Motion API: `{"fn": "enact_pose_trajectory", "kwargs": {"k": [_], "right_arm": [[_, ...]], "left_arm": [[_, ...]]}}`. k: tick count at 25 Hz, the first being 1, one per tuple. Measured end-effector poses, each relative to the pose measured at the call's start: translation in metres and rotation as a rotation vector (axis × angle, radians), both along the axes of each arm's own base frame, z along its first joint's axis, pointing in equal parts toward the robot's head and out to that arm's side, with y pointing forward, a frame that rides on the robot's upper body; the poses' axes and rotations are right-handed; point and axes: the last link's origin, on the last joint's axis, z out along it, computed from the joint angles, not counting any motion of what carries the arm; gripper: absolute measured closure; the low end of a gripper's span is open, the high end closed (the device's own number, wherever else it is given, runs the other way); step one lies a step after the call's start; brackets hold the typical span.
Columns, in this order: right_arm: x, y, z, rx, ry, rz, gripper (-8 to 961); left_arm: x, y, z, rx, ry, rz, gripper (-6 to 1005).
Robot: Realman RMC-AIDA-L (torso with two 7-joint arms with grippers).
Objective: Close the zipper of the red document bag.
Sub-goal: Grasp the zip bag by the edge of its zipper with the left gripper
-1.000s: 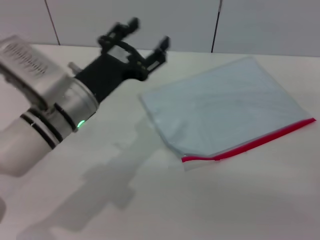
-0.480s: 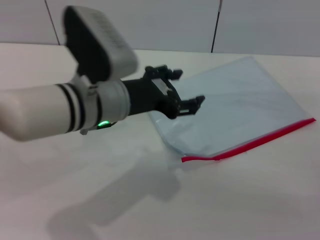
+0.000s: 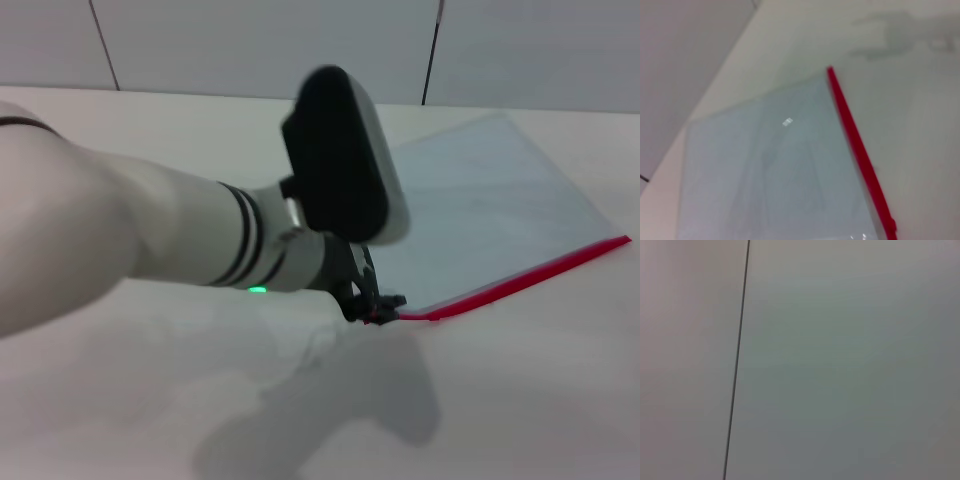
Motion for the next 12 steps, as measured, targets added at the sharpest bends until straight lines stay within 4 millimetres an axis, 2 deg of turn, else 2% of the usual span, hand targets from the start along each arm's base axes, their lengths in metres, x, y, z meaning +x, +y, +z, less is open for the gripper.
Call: {"fn": "enact_pose_trajectory", "kwargs": {"k": [6, 12], "right_arm": [[-0.001, 0.001, 0.000, 0.000, 0.000, 0.002, 61], [-0.001, 0.001, 0.000, 0.001, 0.001, 0.004, 61]], "left_arm": [[-0.002, -0.011, -0.017, -0.027, 0.112, -0.057, 222], [-0.007, -0.011, -0.021, -0.019, 0.150, -0.079, 226]]}}
